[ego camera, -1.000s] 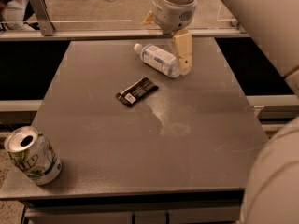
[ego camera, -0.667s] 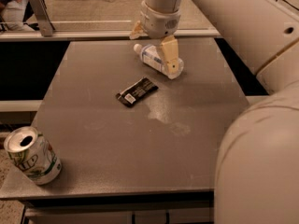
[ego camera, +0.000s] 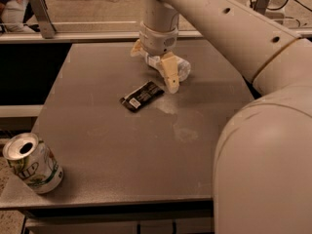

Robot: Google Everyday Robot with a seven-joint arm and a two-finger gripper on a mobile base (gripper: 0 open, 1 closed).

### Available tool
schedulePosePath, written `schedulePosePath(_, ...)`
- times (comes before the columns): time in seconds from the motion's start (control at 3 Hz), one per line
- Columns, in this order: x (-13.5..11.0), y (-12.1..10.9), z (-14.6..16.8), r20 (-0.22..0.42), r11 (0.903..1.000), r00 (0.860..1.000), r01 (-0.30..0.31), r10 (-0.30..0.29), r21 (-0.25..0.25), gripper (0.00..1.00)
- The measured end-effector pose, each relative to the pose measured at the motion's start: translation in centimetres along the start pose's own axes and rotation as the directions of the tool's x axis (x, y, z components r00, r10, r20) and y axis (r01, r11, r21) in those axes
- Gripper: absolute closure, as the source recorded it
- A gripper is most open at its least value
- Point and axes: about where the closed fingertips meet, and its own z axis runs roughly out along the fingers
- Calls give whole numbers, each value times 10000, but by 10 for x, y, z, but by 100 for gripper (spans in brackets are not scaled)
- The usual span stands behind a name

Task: Move rxbar chocolate near 7up can

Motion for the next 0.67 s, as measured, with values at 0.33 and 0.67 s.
schedulePosePath(0.33, 1, 9, 15, -393, 9996, 9991, 123, -133, -256, 0)
schedulePosePath(0.67, -2, 20, 28, -761, 9977, 9963, 351, -394, -573, 18)
